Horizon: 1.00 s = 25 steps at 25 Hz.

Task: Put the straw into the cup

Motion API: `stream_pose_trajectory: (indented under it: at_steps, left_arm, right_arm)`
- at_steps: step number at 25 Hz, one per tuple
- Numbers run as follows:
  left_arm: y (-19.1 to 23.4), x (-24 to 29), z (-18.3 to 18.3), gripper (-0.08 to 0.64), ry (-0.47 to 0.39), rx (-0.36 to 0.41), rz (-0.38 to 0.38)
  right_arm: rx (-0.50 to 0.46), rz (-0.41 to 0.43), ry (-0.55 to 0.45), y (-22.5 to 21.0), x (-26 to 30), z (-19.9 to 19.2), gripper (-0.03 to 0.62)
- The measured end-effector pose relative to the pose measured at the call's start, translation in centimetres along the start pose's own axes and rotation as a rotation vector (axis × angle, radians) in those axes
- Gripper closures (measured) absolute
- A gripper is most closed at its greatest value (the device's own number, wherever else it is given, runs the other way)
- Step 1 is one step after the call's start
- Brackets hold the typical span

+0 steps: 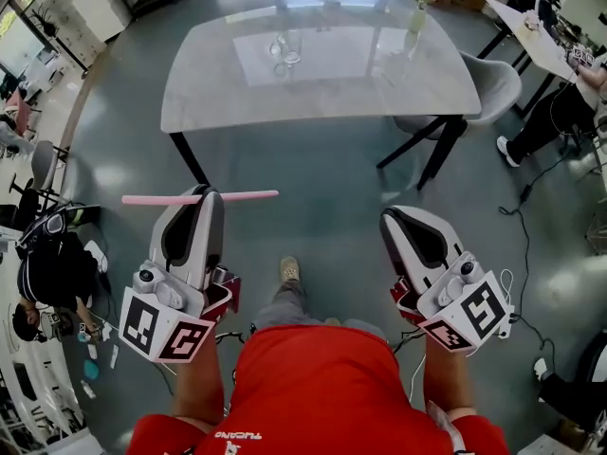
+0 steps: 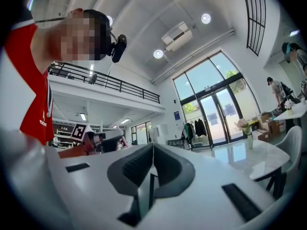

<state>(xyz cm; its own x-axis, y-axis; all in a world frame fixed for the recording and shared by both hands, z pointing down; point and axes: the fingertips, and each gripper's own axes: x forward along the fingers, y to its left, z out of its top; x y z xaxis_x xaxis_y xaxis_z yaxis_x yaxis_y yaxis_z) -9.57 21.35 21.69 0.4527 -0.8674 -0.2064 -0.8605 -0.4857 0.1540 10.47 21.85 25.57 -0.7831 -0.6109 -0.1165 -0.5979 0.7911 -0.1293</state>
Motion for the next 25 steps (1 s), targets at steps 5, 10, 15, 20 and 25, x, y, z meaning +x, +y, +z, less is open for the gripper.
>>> stream_pose_trajectory:
  at_steps: [5, 10, 15, 20, 25]
  left_arm:
    - [5.4, 4.0, 0.6, 0.531, 0.006, 0.0, -0.028]
    - [10.1, 7.6, 0.7, 0.531, 0.012, 0.016, -0.067]
    - [15.3, 10.9, 0.5, 0.531, 0.019, 0.006, -0.097]
    - [20.6, 13.3, 0.4, 0.531, 0.028, -0.017, -0.118]
    - [22.1, 14.9, -0.4, 0.531, 0.032, -0.046, -0.146]
  right_arm:
    - [-0.004, -0.025, 0.008, -2.2, 6.1, 0.4, 0.591]
    - [-0.004, -0.051, 0.013, -4.0, 11.6, 0.2, 0.591]
    - [-0.017, -0.088, 0.028, -6.1, 17.1, -0.3, 0.591]
    - [-0.026, -0.138, 0.04, -7.7, 21.9, -1.0, 0.591]
    - [-0.059, -0.175, 0.072, -8.4, 23.7, -1.5, 0.591]
